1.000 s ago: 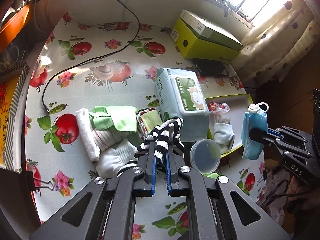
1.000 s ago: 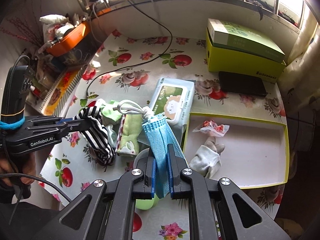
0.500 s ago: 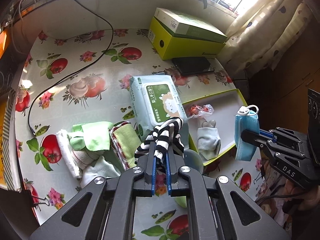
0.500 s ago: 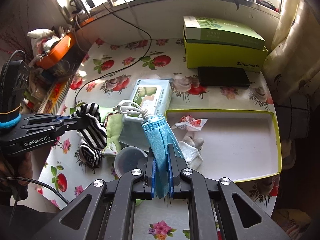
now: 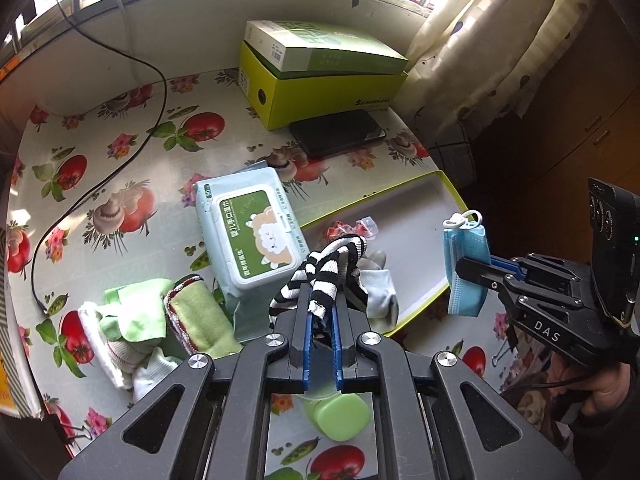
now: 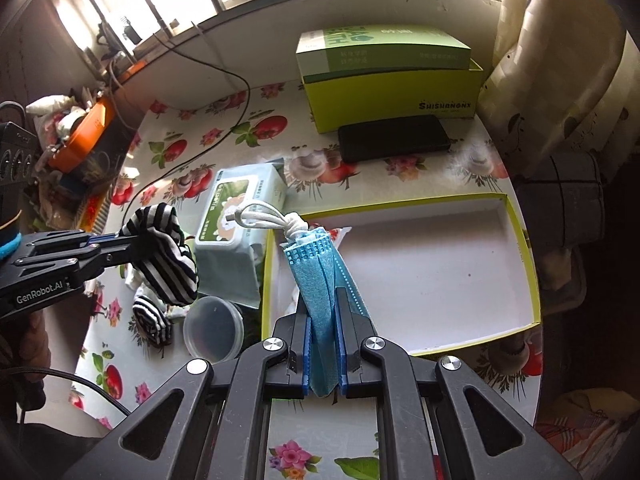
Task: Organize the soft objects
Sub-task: 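Lift the mask and striped sock and carry both over the white tray, then lower the mask and sock into the tray and open both tools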
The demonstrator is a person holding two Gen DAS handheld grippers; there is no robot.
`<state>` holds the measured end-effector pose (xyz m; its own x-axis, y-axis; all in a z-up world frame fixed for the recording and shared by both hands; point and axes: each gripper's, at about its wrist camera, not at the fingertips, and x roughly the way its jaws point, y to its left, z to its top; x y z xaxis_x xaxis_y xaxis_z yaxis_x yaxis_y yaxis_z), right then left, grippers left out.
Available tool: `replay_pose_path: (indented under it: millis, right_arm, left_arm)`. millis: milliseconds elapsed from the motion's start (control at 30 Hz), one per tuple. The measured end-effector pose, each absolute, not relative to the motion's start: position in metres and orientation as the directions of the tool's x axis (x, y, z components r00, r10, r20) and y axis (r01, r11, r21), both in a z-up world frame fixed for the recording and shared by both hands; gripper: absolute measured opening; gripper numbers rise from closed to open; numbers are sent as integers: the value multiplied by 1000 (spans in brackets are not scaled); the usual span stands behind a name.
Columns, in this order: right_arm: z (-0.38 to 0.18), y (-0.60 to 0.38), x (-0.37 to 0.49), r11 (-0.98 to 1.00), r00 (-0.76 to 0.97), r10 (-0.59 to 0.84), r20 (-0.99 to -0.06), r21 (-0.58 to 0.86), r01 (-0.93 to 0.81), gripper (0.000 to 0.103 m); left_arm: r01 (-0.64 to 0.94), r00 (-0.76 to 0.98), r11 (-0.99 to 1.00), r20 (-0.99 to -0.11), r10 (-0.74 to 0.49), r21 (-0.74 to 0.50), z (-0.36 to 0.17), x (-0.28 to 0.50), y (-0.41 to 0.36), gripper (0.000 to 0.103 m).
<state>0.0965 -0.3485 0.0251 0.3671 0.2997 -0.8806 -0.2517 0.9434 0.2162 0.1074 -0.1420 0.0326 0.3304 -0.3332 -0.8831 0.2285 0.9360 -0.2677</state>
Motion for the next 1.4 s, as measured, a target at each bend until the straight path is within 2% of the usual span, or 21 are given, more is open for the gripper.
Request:
replay_pose_path:
  millis: [500,933,1000,1067,1133,1400]
  right_arm:
    - [-21,-369,129,954,314,284,-906,235,-185,10]
    - [-77,-356,147,943,167,317,-934,292,-160,10]
    - [-78,-357,146,937,161,336,-928,312,-159,13]
    - [-75,-360,145,934,176,347,-921,324,-148,20]
    - [-69,-365,143,937,201,344,-917,322,-135,38]
    - [-47,-392,130,934,281,357,-891,349,-80,41]
  left_arm:
    - [301,290,916,-889,-354,-266,25,133,-186,8]
    - [304,282,915,-893,-351,-264,19,154,-196,8]
    - [308,278,914,-894,-352,-264,17,157,-199,8]
    - [311,274,912,-893,-357,-268,16,161,-203,8]
    - [318,271,908,-892,-362,-272,15,166,-209,8]
    - [375,244,887,-894,-376,-271,7,183,-241,8]
